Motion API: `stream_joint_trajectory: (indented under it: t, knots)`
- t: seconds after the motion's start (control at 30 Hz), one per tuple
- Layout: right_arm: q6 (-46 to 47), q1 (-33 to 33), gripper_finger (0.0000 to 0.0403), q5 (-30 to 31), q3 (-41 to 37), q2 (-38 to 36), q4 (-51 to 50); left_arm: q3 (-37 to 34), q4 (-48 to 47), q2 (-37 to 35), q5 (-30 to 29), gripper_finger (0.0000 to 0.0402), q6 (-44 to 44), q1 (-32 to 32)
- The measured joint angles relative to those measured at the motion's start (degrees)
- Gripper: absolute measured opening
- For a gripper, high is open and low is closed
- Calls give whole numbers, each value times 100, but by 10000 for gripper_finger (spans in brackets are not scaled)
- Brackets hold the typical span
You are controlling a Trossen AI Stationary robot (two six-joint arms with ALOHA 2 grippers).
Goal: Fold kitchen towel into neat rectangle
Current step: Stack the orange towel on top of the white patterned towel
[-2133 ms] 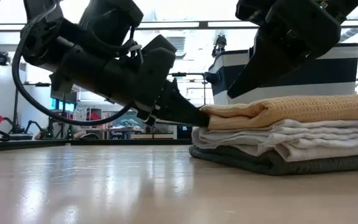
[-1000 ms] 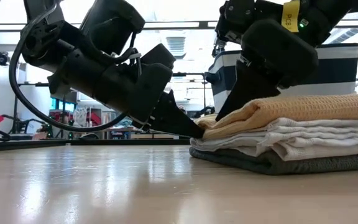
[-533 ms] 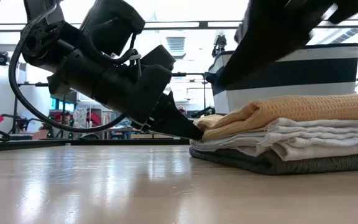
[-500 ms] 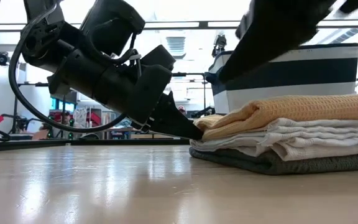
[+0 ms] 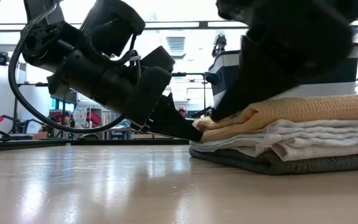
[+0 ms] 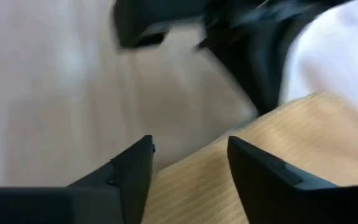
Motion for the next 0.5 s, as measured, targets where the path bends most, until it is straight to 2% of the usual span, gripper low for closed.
stream_joint_trajectory:
  t: [0.23, 0.5]
  knots:
    - [417, -103, 227, -99, -14, 164, -336, 0, -19, 0, 0, 0, -14, 9]
    - [899, -114, 182, -74, 5, 189, -490, 0, -48, 0, -2, 0, -14, 13]
